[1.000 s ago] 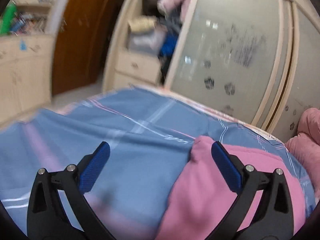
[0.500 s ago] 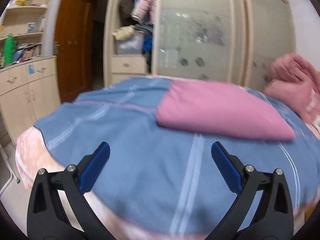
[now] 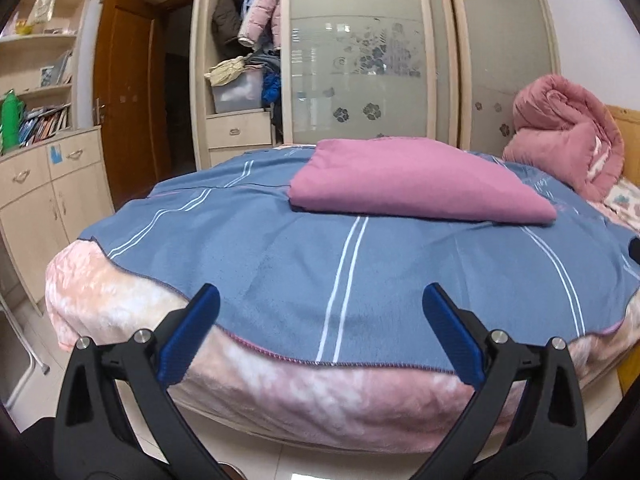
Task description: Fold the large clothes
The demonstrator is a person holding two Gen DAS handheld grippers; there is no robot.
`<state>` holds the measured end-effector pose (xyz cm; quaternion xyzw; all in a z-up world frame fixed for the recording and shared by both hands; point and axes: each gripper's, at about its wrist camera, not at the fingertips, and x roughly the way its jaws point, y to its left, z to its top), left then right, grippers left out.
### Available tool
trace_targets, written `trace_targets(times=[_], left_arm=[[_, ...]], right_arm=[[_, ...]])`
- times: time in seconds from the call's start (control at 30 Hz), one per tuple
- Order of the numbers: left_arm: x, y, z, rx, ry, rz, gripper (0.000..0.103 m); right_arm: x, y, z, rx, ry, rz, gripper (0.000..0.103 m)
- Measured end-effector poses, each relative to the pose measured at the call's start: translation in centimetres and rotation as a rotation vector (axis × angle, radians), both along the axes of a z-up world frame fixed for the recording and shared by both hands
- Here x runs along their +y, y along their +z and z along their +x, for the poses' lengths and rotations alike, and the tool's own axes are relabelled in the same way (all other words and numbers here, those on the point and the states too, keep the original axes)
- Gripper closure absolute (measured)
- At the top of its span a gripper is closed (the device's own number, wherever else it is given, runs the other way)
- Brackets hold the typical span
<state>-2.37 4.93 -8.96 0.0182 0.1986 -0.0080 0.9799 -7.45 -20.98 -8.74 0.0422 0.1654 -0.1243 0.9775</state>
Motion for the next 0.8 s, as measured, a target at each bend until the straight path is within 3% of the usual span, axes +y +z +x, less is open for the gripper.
trace_targets(times=[0.37, 0.8], left_arm=[[0.1, 0.2, -0.1, -0.013, 0.006, 0.032, 0.002], [-0.2, 0.5, 0.7, 0.022, -0.014, 0.004, 0.002]], right_arm=[[1.5, 0.0, 0.8, 0.005, 0.036, 0.002, 0.001], [1.5, -0.2, 1.1, 0.017, 0.055, 0.013, 0.001]])
